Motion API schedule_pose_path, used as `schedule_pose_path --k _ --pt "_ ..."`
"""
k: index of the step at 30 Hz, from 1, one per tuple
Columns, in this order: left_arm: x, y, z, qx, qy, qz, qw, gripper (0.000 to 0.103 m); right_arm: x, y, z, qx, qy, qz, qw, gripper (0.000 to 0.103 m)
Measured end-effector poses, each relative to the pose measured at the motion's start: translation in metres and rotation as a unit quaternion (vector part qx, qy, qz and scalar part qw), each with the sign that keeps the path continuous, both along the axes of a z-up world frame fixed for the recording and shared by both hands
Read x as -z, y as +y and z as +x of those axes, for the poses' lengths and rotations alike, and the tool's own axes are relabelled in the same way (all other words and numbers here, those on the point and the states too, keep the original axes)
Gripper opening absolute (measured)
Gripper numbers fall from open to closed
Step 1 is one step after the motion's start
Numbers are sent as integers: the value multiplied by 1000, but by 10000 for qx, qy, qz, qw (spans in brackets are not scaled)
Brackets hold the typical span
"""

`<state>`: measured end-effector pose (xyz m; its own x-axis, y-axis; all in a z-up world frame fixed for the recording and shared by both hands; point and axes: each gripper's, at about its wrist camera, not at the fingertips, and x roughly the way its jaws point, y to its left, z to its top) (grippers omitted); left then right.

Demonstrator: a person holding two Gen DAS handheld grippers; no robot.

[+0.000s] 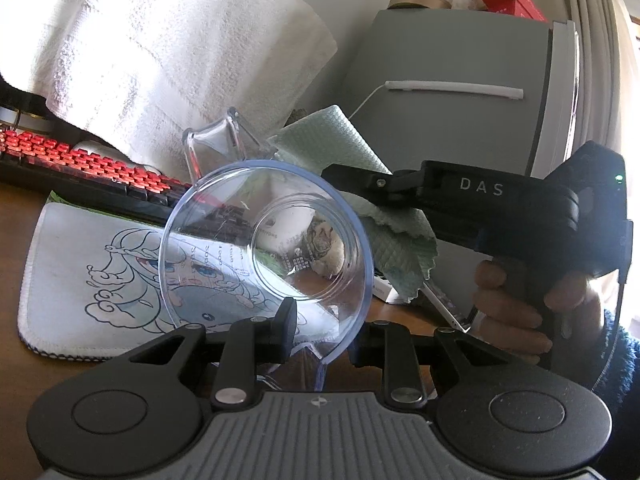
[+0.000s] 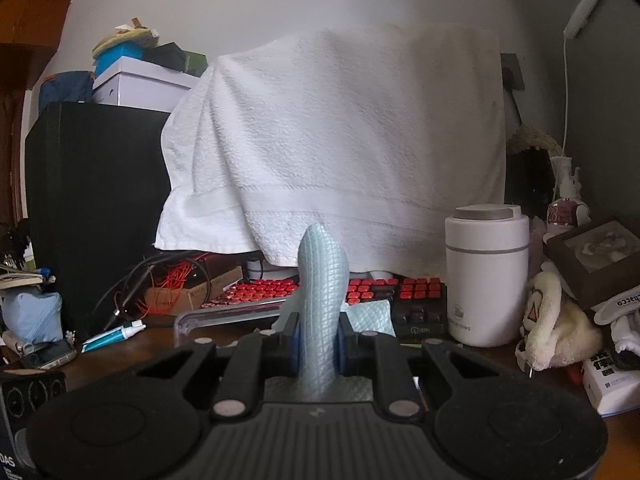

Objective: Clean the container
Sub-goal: 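Wipe the cloth across the jug's outer wall with the right tool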

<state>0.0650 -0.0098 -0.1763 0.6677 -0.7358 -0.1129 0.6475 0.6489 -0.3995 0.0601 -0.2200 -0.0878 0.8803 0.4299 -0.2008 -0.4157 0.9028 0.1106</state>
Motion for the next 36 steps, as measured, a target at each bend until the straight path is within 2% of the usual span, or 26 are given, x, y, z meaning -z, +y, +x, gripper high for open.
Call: schedule_pose_path --k 9,14,21,26,31,36 --pt "0 0 1 -7 32 -33 10000 26 5 16 -32 -877 -213 -25 9959 16" --pt "0 1 0 -6 41 -38 10000 26 4 14 -31 -868 -284 -105 9958 16" --pt "0 0 0 -10 45 -47 10000 25 7 -10 -7 -200 -178 59 9996 16" --pt "0 0 0 1 30 -11 10000 26 8 -20 -2 -47 -39 260 9996 16" --pt "0 1 0 -1 43 -30 10000 26 8 -13 -10 -174 6 281 9995 16" --pt "0 1 0 -5 60 -55 10000 26 7 4 -28 -757 -110 114 9970 16"
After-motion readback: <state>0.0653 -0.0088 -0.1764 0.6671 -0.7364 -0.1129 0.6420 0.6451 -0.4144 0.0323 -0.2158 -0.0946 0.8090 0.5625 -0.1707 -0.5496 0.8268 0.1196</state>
